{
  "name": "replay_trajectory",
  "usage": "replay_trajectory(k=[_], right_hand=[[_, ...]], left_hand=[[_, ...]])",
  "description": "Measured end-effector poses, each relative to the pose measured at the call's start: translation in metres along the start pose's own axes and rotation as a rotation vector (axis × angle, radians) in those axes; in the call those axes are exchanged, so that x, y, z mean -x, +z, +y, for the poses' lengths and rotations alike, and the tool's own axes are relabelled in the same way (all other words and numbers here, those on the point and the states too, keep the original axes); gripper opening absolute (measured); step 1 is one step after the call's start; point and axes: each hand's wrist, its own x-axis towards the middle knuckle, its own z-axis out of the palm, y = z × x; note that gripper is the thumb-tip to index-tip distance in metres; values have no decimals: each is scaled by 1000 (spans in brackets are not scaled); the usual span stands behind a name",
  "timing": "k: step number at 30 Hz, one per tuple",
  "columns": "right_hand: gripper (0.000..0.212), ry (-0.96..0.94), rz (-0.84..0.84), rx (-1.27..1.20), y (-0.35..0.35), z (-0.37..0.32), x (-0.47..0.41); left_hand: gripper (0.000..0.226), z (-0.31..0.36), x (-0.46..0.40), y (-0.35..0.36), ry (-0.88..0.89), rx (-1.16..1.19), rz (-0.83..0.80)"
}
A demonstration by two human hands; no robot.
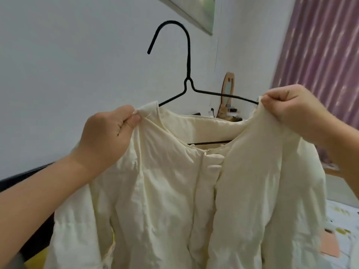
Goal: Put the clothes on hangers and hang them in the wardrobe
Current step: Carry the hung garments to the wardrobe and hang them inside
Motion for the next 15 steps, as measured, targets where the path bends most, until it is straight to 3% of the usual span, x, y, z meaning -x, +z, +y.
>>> replay_trajectory(k=[6, 11, 15], right_hand=[[32, 100, -169, -187, 8, 13, 34], [45, -28, -288, -219, 23, -4, 65], [36, -114, -509, -305, 28, -29, 84]], left_hand=[[43, 39, 59, -24, -192, -155, -148], [46, 67, 105, -70, -376, -189, -262], [54, 95, 141, -118, -429, -98, -286]])
